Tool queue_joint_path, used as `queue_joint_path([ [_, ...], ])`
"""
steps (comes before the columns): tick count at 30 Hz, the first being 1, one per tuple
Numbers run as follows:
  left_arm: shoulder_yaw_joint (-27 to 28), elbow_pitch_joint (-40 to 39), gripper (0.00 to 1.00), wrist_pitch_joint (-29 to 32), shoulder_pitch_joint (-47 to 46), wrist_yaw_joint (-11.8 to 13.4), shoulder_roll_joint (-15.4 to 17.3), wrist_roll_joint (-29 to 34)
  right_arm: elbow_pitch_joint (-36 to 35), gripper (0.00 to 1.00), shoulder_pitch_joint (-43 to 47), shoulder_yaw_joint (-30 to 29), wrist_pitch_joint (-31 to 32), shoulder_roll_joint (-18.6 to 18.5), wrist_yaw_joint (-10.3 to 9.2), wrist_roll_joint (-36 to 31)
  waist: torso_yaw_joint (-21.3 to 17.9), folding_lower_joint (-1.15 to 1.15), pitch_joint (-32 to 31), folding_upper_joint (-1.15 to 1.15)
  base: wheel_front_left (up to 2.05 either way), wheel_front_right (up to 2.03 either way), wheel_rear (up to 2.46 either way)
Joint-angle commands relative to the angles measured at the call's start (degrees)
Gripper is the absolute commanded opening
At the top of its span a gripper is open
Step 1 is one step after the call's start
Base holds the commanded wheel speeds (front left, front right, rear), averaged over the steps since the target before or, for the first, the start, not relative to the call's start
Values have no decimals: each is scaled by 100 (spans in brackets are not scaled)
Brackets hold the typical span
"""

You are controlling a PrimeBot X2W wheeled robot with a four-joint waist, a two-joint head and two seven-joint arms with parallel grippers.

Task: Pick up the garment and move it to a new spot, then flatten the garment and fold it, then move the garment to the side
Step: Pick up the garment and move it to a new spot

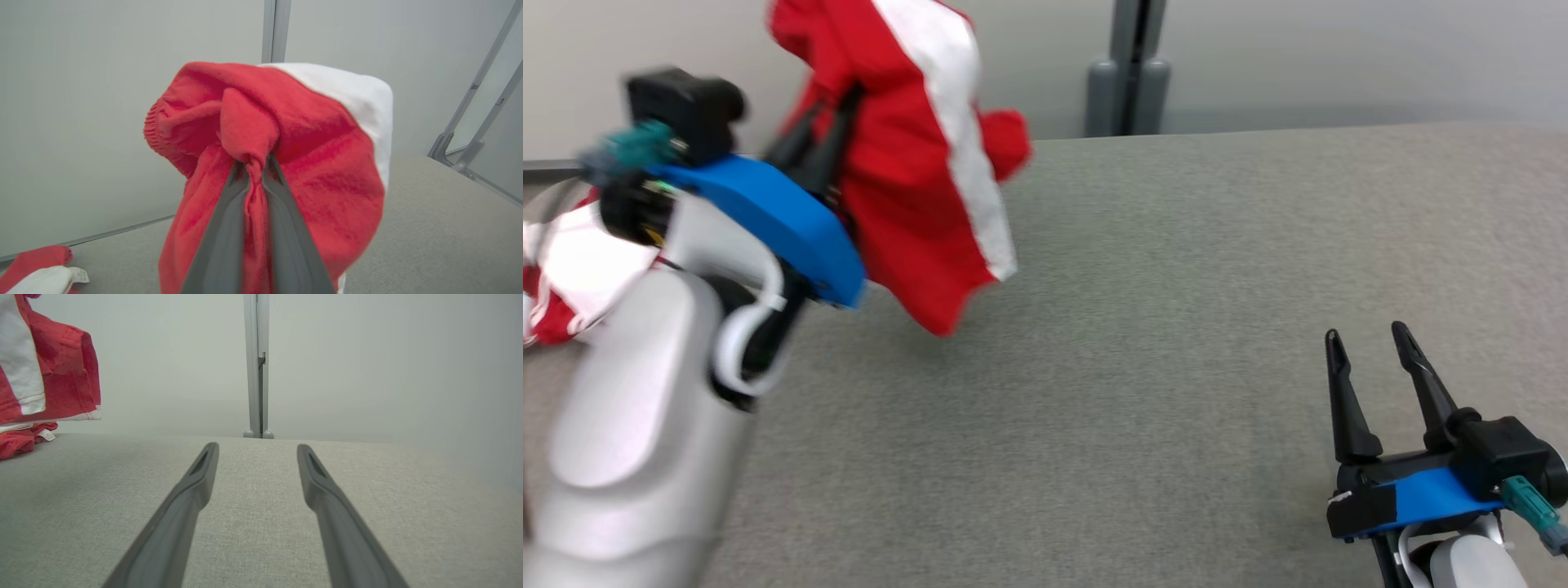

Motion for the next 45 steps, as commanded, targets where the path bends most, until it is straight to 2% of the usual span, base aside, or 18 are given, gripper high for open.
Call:
queue_joint_path([
  [1,-38,108,0,-159,143,56,-197,-58,-44,100,29,-23,-21,-11,1,36,-209,1,-79,0,0,0,0],
  [6,-214,789,0,-818,547,196,-1070,-225,-83,100,6,-98,-21,-11,1,65,-510,1,58,0,0,0,0],
  [10,-285,1563,0,-1305,813,308,-1483,-273,-120,100,-48,-39,-21,-10,1,103,-650,1,193,0,0,0,0],
  [16,-426,2651,0,-1767,1005,261,-1678,-263,-154,100,-132,47,-21,-11,1,138,-722,1,406,0,0,0,0],
  [23,-503,3299,0,-2280,930,148,-1773,-354,-150,100,-191,44,-21,-11,1,113,-642,1,548,0,0,0,0],
  [24,-518,3346,20,-2368,890,138,-1783,-353,-141,100,-198,49,-21,-11,1,108,-624,1,546,0,0,0,0],
  [26,-566,3395,100,-2525,817,109,-1804,-316,-123,100,-218,54,-21,-11,1,93,-586,1,525,0,0,0,0],
  [30,-677,3417,100,-2803,706,55,-1798,-206,-98,100,-211,53,-21,-11,1,74,-507,1,424,0,0,0,0],
  [38,-644,3165,100,-3069,791,-18,-1519,-32,-66,100,-57,1,-21,-12,1,41,-360,1,154,0,0,0,0],
  [45,-439,2466,100,-3149,1351,164,-1110,273,-91,100,88,-20,-22,-12,1,33,-239,1,-123,0,0,0,0],
])
